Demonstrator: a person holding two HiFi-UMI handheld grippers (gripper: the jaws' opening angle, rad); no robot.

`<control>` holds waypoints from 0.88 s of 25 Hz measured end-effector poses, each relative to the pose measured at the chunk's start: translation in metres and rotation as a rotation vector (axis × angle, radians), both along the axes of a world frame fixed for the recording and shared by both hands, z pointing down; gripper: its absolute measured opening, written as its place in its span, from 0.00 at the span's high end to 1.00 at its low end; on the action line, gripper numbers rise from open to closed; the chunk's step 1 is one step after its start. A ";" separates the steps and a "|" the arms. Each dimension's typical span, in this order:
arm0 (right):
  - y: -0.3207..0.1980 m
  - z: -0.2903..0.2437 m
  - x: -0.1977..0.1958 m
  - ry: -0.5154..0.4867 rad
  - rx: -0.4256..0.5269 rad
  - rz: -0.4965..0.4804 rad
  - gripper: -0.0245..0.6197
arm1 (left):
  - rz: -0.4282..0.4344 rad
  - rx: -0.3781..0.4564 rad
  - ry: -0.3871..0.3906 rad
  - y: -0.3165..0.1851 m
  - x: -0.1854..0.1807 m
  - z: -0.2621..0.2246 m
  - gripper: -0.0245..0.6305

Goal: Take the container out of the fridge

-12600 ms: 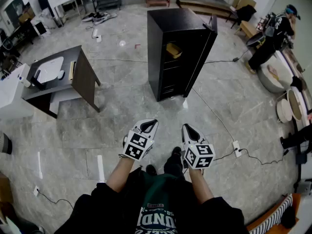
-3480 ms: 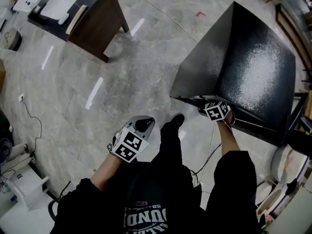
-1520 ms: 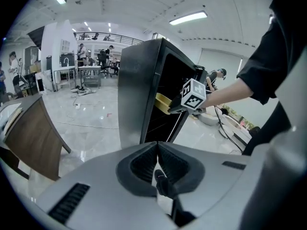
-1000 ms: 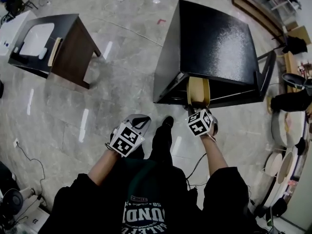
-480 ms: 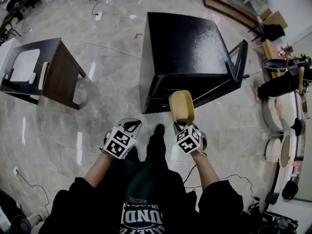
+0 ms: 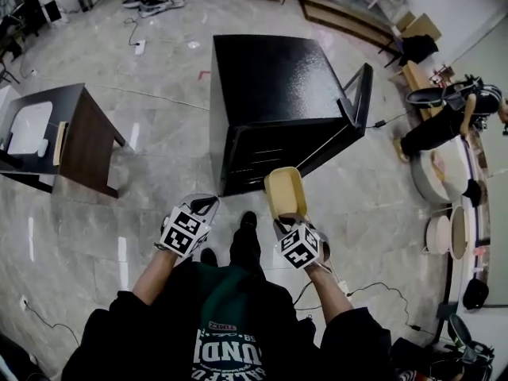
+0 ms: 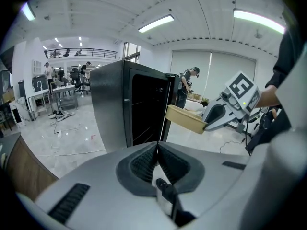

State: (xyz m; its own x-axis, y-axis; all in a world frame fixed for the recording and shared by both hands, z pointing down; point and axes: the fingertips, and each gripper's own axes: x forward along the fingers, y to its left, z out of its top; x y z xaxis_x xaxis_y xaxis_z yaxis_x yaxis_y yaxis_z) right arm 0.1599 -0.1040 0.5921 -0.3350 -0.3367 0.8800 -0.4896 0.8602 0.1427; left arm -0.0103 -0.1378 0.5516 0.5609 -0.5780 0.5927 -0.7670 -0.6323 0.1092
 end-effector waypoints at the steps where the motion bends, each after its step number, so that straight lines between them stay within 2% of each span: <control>1: 0.003 -0.001 0.001 -0.005 0.002 0.005 0.89 | 0.001 0.005 0.001 0.000 0.001 -0.002 0.94; 9: 0.015 -0.004 -0.005 -0.047 0.001 0.027 0.89 | 0.002 0.012 -0.008 0.007 0.000 -0.005 0.94; 22: 0.020 -0.010 -0.010 -0.057 0.032 0.020 0.90 | -0.023 0.007 -0.015 0.012 -0.004 -0.004 0.94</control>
State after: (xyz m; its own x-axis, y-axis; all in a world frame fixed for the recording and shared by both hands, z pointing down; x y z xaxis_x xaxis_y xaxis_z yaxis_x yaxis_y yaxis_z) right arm 0.1504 -0.0842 0.5824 -0.3774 -0.3716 0.8482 -0.5152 0.8454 0.1412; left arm -0.0139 -0.1256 0.5474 0.5388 -0.5945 0.5969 -0.7827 -0.6154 0.0936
